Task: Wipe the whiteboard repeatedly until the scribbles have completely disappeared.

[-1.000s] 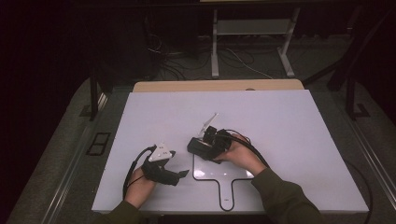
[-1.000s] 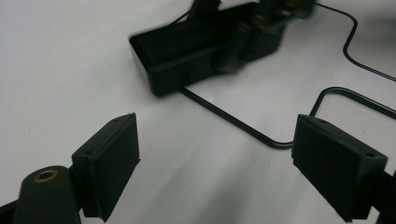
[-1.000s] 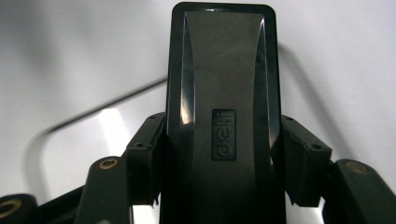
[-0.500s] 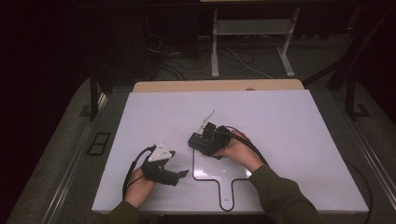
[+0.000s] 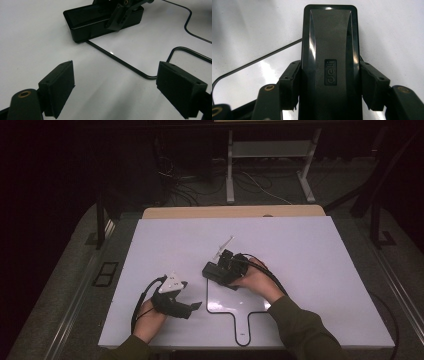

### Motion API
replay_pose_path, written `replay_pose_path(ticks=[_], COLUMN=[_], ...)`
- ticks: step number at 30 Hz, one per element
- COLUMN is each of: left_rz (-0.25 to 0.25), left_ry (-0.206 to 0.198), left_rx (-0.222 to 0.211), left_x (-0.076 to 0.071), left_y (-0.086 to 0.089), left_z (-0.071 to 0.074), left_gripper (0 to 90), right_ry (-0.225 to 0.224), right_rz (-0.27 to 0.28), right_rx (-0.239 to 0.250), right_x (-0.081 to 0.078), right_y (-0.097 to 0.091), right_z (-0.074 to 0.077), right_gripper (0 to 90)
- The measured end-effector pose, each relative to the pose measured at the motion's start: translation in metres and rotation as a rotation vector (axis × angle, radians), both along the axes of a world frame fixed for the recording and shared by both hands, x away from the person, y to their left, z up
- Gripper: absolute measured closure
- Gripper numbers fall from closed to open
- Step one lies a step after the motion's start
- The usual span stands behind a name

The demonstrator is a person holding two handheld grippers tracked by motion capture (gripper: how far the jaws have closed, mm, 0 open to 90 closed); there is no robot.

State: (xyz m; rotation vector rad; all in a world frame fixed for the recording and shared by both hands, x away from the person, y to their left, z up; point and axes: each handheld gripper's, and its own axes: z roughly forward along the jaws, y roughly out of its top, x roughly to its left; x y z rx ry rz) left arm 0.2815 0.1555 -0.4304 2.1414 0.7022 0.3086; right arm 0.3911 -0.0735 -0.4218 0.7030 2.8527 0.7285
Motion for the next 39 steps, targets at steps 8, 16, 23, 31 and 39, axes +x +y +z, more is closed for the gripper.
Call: replay_pose_path(ticks=[8, 16, 23, 31, 39], left_rz=[0.01, 0.012, 0.0, 0.003, 0.003], left_ry=[0.003, 0.002, 0.0, 0.002, 0.005], left_rx=[-0.017, -0.016, 0.001, 0.002, 0.001], left_x=[0.0, -0.001, 0.0, -0.001, 0.0], left_y=[-0.001, -0.001, 0.0, -0.001, 0.0], left_z=[-0.001, -0.001, 0.0, 0.0, 0.0], left_gripper=[14.0, 14.0, 14.0, 14.0, 14.0], right_ry=[-0.049, -0.048, -0.05, -0.057, -0.062], right_rz=[-0.024, 0.004, -0.082, 0.001, -0.058], right_rx=[-0.038, -0.039, -0.057, -0.055, -0.064], right_x=[-0.001, -0.004, 0.011, -0.004, 0.009], right_y=[-0.003, 0.001, -0.012, 0.006, 0.003], right_z=[0.001, 0.001, 0.002, 0.002, 0.002], right_gripper=[39.2, 39.3, 39.3, 39.3, 39.3])
